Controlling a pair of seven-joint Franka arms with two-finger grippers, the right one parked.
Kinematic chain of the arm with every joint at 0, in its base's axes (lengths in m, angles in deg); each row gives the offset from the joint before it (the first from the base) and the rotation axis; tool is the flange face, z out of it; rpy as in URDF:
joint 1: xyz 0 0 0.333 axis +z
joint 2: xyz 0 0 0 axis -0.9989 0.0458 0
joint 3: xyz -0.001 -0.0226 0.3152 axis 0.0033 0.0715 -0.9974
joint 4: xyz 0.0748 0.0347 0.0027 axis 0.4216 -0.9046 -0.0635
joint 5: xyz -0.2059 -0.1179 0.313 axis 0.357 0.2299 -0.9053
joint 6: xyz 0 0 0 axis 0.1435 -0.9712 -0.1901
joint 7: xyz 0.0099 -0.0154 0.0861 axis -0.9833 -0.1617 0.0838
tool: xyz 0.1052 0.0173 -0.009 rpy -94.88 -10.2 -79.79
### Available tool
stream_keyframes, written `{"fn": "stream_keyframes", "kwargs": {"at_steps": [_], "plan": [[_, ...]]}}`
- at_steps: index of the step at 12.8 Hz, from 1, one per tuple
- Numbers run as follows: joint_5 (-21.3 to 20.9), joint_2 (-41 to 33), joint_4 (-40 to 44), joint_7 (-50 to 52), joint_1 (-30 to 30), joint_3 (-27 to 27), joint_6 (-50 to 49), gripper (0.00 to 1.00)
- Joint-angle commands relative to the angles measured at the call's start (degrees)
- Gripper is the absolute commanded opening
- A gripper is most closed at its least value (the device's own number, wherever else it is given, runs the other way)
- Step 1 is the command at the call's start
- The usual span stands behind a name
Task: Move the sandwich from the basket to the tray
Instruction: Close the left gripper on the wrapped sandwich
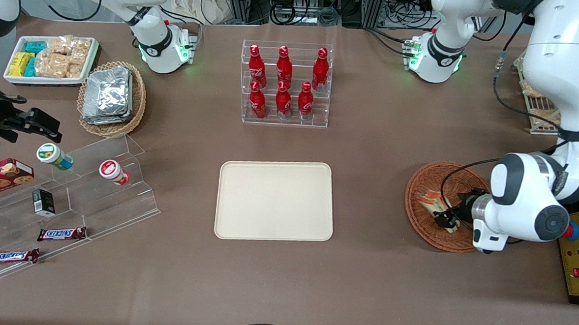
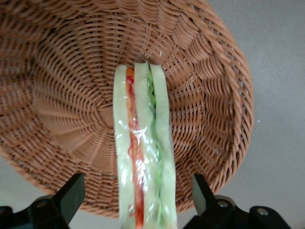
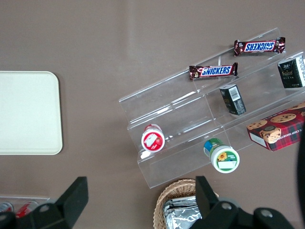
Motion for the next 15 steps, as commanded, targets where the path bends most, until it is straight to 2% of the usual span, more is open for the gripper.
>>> {"fn": "stream_keyframes", "kwargs": {"at_steps": [1, 3, 4, 6, 8, 9, 10, 12, 15], "plan": [[1.08, 1.57, 0.77, 0.96, -0.04, 0.04, 1.58, 0.99], [1.35, 2.45, 0.42, 0.96, -0.13, 0.04, 2.03, 0.99], [1.43, 2.54, 0.25, 0.96, -0.13, 0.04, 2.11, 0.94], [1.43, 2.89, -0.37, 0.96, -0.13, 0.13, 2.64, 0.65], [1.35, 2.63, -0.64, 0.96, -0.13, 0.13, 2.73, 0.22], [1.35, 2.02, -0.55, 0.87, -0.13, 0.22, 2.47, 0.07], [1.35, 1.06, -0.46, -0.08, -0.13, 0.31, 1.86, 0.0], [1.26, -1.75, -0.11, -2.54, -0.22, 1.18, -0.33, 0.0], [0.47, -6.85, 0.42, -11.4, -0.22, 2.94, -4.03, 0.0]]}}
